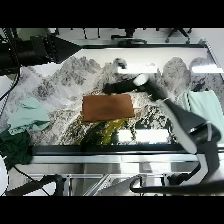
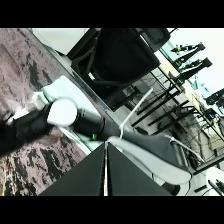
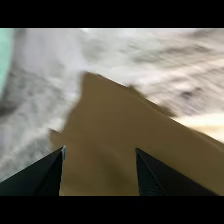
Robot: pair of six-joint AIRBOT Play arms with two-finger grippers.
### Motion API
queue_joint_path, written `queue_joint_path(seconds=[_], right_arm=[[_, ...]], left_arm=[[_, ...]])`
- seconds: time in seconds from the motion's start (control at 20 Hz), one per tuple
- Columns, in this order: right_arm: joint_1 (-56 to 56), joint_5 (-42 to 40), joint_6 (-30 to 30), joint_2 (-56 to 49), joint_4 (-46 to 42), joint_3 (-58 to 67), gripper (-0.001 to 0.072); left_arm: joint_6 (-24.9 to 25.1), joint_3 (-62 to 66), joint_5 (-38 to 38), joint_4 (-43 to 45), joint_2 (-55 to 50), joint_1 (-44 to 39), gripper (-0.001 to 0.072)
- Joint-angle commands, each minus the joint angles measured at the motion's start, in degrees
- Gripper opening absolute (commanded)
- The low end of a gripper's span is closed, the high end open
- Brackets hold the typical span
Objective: Fold the shirts.
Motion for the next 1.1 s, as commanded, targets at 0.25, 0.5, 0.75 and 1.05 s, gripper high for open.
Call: queue_joint_path(seconds=[0.25, 0.5, 0.75, 1.05], right_arm=[[-17.18, 23.65, 7.87, -6.21, -9.77, -0.02, 0.0505], [-13.81, 23.08, 3.52, -13.00, -1.33, -0.02, 0.0504], [-10.47, 19.71, 0.66, -14.53, 5.51, 0.00, 0.0488], [-11.80, 19.76, -2.45, -10.45, 13.03, 0.48, 0.0019]], left_arm=[[0.11, -0.20, -0.66, 0.00, 0.09, 0.02, 0.0017], [0.13, -0.20, -1.16, 0.17, 0.09, 0.02, 0.0017], [1.03, -0.20, -1.31, 0.15, 0.07, 0.02, 0.0017], [1.01, -0.20, -2.64, 0.15, 0.09, 0.02, 0.0017]])
